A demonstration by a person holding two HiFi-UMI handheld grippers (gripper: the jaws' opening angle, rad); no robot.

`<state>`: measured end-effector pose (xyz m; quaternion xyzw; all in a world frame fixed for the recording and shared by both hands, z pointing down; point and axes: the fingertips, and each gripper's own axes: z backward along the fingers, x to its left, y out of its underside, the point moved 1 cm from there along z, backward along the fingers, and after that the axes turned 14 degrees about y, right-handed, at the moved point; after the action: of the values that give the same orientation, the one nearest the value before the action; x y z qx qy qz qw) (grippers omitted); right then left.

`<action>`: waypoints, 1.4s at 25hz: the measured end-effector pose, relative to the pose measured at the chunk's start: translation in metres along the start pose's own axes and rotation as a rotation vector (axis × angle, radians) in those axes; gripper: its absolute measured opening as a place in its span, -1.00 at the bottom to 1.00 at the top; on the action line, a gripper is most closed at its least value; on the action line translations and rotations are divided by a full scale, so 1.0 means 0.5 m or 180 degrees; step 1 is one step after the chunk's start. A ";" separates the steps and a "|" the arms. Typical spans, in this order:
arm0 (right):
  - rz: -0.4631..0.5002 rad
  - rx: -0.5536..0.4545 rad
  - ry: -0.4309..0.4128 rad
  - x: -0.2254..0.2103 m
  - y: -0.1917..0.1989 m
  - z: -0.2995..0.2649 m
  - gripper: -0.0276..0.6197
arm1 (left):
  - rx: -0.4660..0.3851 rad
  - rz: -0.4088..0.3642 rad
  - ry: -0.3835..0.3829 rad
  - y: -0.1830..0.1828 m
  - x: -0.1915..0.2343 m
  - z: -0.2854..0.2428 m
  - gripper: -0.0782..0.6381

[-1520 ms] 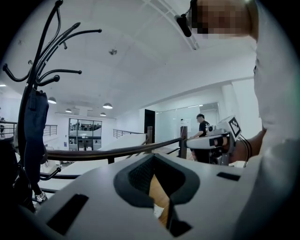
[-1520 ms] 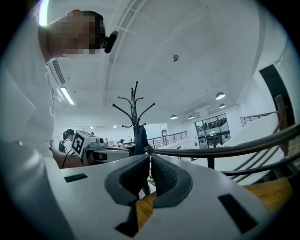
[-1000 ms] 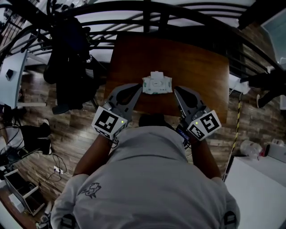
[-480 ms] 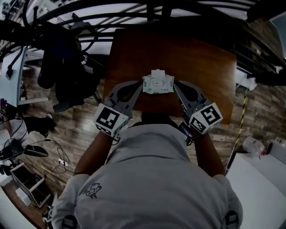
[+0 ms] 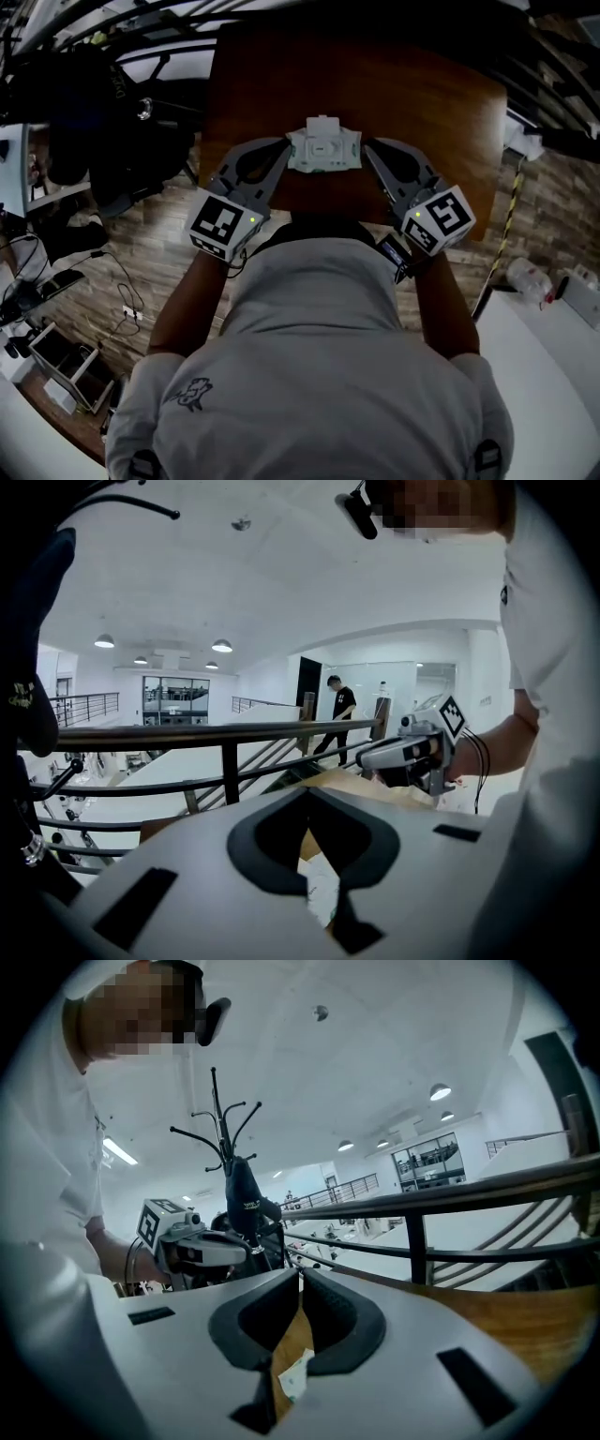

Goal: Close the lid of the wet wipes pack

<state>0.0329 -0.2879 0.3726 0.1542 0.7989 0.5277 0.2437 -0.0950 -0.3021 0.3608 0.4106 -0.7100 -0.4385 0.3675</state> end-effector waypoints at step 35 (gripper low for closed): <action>-0.0398 0.1065 -0.0526 -0.113 0.287 -0.231 -0.48 | 0.0716 0.0768 -0.0077 0.337 0.122 -0.123 -0.75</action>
<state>0.0144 -0.3485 0.5545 0.1855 0.8608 0.3569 0.3118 -0.1086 -0.3301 0.5475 0.3557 -0.8031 -0.3138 0.3606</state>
